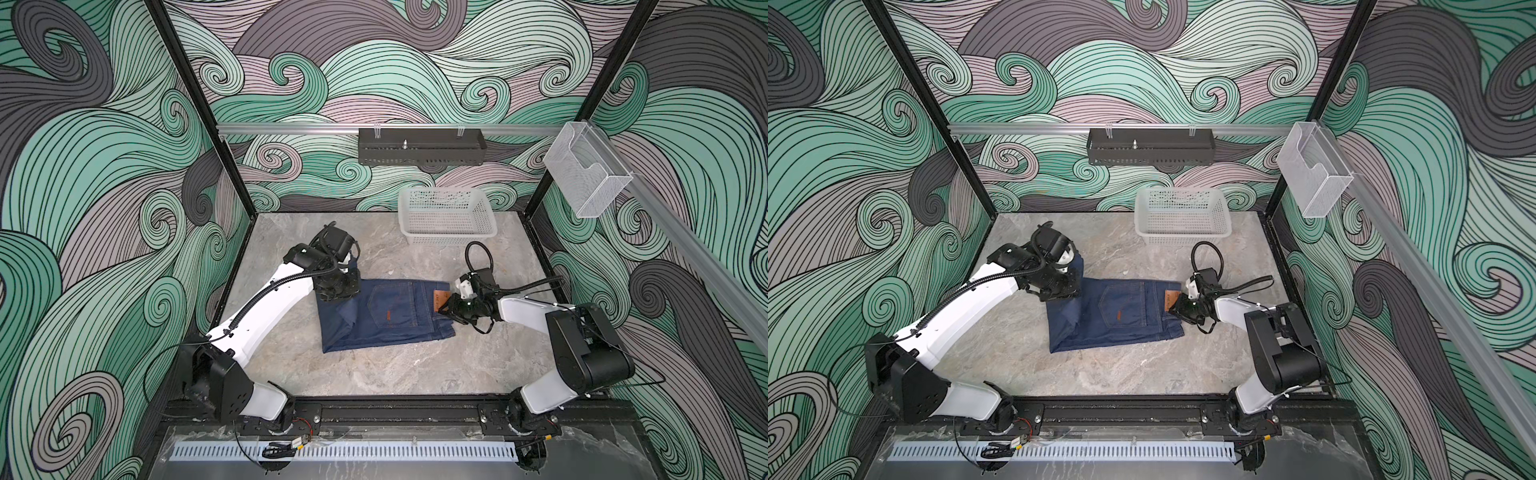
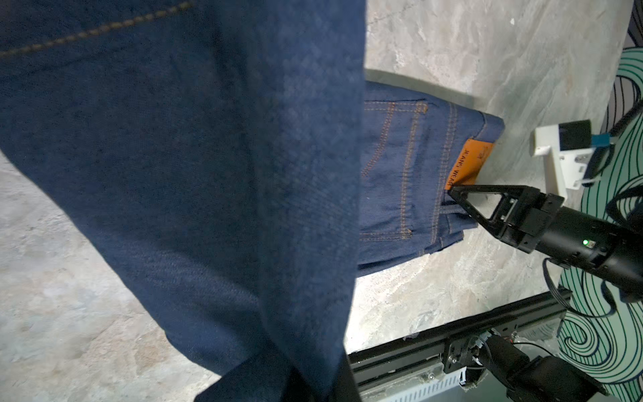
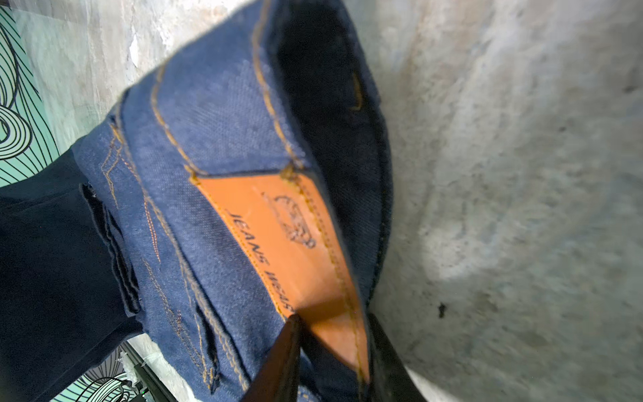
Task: Fold and stack the trousers
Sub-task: Fold the trousers at the center of the table.
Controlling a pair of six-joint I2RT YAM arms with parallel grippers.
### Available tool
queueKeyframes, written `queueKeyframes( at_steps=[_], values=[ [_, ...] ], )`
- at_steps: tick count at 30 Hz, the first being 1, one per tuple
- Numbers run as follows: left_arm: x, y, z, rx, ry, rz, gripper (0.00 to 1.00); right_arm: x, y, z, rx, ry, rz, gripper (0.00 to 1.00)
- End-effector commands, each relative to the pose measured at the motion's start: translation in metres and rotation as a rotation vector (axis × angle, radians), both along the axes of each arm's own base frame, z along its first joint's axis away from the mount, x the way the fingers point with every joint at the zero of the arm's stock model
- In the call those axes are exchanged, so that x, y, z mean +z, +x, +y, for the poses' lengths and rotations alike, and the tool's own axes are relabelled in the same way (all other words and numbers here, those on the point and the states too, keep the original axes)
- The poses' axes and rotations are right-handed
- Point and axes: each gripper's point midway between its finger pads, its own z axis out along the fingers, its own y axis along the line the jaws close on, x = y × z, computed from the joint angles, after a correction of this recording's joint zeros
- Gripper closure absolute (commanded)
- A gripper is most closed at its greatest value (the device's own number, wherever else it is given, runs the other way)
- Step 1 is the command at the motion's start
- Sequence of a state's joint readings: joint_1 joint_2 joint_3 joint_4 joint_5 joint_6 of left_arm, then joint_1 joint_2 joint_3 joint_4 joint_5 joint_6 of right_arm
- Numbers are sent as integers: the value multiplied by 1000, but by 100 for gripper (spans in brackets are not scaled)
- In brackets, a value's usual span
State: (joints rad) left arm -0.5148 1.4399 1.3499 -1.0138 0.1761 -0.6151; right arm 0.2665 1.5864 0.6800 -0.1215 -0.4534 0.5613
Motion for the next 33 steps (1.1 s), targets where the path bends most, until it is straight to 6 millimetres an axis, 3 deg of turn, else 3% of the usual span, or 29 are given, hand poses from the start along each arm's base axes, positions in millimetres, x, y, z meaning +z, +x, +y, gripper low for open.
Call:
queueKeyframes(
  at_steps=[1, 9, 23, 28, 33],
  values=[
    [10, 13, -26, -6, -18, -49, 100, -28, -36, -7, 4, -52, 156, 68],
    [13, 20, -86, -130, -23, -63, 100, -28, -38, -6, 20, -53, 162, 69],
    [-19, 24, -186, -297, -29, -25, 100, -29, -40, -4, 45, -48, 167, 69],
    [-31, 21, -209, -332, -26, -8, 100, -29, -41, -4, 48, -49, 169, 69],
    [-48, 18, -218, -347, -12, 22, 100, -30, -42, -4, 52, -47, 170, 70]
  ],
)
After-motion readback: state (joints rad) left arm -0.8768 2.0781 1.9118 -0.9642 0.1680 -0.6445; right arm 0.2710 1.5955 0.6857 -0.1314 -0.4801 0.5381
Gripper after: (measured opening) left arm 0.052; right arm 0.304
